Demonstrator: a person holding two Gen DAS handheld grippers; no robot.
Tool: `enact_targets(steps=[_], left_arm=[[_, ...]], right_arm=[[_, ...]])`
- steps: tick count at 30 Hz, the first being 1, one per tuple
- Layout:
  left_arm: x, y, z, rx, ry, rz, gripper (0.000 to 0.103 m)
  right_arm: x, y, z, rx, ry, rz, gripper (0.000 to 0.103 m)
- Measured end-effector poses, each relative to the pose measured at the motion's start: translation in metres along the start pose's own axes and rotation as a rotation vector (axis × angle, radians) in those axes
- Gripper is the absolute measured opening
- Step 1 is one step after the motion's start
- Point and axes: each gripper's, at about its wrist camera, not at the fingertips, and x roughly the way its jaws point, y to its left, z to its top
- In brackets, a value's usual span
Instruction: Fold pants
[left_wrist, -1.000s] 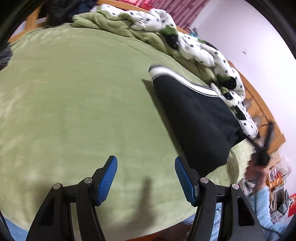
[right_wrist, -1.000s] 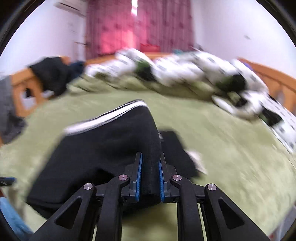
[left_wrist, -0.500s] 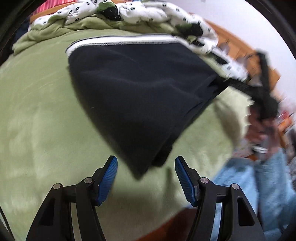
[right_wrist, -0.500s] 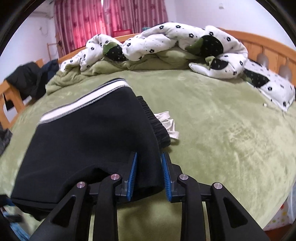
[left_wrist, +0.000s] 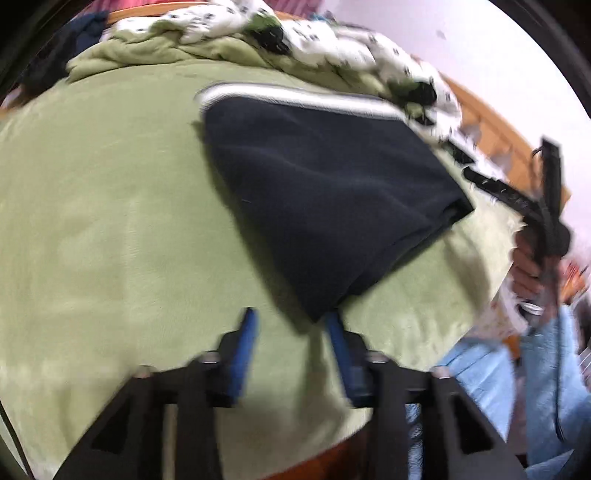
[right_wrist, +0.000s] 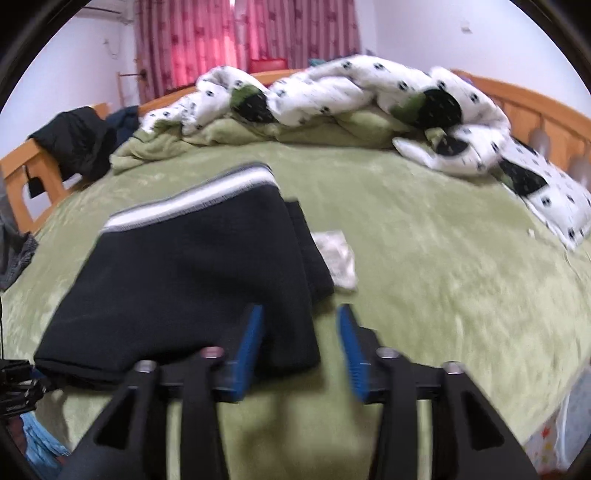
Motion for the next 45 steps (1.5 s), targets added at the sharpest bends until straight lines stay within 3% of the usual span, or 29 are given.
enact_targets(steps=[1,6,12,16,22,24,25,26,27,28,30,32,33,36,39,41,45], left_arm=[[-0.007,0.009,-0.001,-0.033,-0.028,0.003,0.061],[-0.011,0.034,0.030,-0.157,-0.078,-0.017,0.063],[0.036,0.040,0.085,-0.152,-0.055,-0.015,0.063],[0.080,0.047,0.108,-0.152,0.003,-0.031,0.063],[0.112,0.055,0.116,-0.221,0.013,-0.149,0.062],[0.117,0.052,0.119,-0.240,0.018,-0.173,0.052],[0.120,0.052,0.124,-0.267,0.020,-0.182,0.047],[0.121,0.053,0.126,-0.284,0.020,-0.200,0.037],[0.119,0.054,0.129,-0.295,0.010,-0.233,0.030],[0.113,0.054,0.134,-0.285,-0.011,-0.273,0.018],[0.098,0.051,0.144,-0.221,-0.038,-0.300,0.015],[0.086,0.048,0.150,-0.179,-0.060,-0.303,0.014],[0.079,0.049,0.151,-0.164,-0.066,-0.306,0.013],[0.054,0.063,0.155,-0.163,-0.103,-0.328,0.013],[0.014,0.105,0.158,-0.198,-0.162,-0.272,0.013],[-0.006,0.135,0.161,-0.208,-0.169,-0.211,0.013],[-0.024,0.186,0.150,-0.228,-0.114,-0.087,0.018]], right_arm=[[0.002,0.000,0.006,-0.006,-0.012,0.020,0.062],[0.037,0.004,0.048,-0.012,-0.007,0.062,0.065],[0.103,-0.003,0.083,0.053,0.126,0.098,0.067],[0.143,-0.014,0.078,0.027,0.249,0.125,0.075],[0.151,-0.024,0.064,0.023,0.242,0.196,0.075],[0.155,-0.020,0.063,0.018,0.253,0.222,0.074],[0.159,-0.021,0.063,0.030,0.274,0.256,0.072],[0.162,-0.025,0.063,0.052,0.299,0.307,0.063],[0.166,-0.029,0.062,0.093,0.331,0.378,0.063],[0.169,-0.035,0.062,0.132,0.342,0.396,0.062],[0.165,-0.036,0.063,0.153,0.345,0.384,0.053],[0.148,-0.030,0.070,0.165,0.303,0.350,0.028],[0.137,-0.027,0.075,0.180,0.277,0.352,0.023],[0.110,-0.011,0.085,0.249,0.229,0.415,0.021],[0.096,0.025,0.087,0.250,0.207,0.443,0.020],[0.094,0.050,0.086,0.266,0.216,0.515,0.020],[0.109,0.112,0.074,0.274,0.241,0.652,0.020]])
